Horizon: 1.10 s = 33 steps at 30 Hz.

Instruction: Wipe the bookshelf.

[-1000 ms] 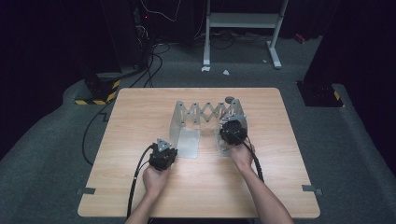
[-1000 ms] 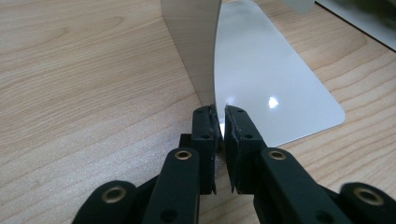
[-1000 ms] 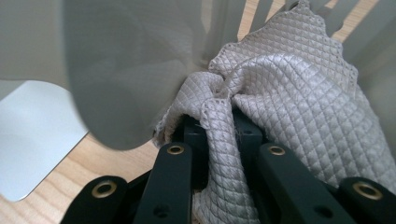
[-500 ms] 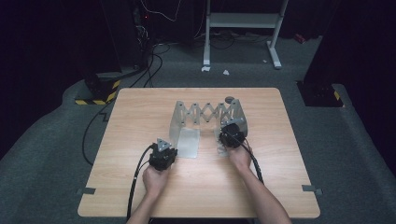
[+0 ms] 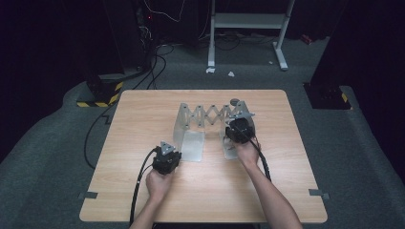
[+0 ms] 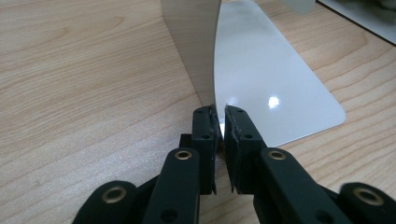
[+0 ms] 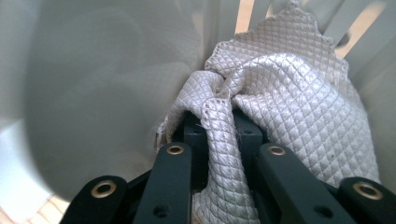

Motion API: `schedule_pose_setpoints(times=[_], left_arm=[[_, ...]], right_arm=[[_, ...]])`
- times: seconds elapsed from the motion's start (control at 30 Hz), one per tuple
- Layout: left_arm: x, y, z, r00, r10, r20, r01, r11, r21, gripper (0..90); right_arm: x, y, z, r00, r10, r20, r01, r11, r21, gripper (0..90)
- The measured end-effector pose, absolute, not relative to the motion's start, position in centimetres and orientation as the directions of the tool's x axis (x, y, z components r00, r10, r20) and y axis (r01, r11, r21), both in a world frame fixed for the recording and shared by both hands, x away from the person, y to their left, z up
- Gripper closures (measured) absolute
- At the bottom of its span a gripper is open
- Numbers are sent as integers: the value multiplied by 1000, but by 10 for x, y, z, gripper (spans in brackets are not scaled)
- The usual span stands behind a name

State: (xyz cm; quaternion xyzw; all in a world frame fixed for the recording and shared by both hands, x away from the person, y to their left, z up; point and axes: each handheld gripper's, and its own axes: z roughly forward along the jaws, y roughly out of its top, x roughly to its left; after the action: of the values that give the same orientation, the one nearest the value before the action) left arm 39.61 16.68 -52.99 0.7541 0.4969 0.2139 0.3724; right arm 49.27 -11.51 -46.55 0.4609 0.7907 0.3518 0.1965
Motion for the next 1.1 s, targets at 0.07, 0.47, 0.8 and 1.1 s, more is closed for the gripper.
schedule_pose_setpoints(times=[0.07,0.47,0.8,1.1], left_arm=[[396,167,-530,415,909,-48,590,-228,774,823],[397,168,-530,416,908,-57,594,-223,773,824],[396,168,-530,415,908,-57,594,-223,773,824],[397,168,-530,416,907,-60,595,-221,773,825]], right_arm=[[492,-116,-459,-497,868,17,584,320,746,804],[499,-114,-482,-484,875,10,624,337,705,805],[495,-122,-508,-498,867,19,661,366,655,804],[501,-119,-486,-496,868,38,636,333,696,805]])
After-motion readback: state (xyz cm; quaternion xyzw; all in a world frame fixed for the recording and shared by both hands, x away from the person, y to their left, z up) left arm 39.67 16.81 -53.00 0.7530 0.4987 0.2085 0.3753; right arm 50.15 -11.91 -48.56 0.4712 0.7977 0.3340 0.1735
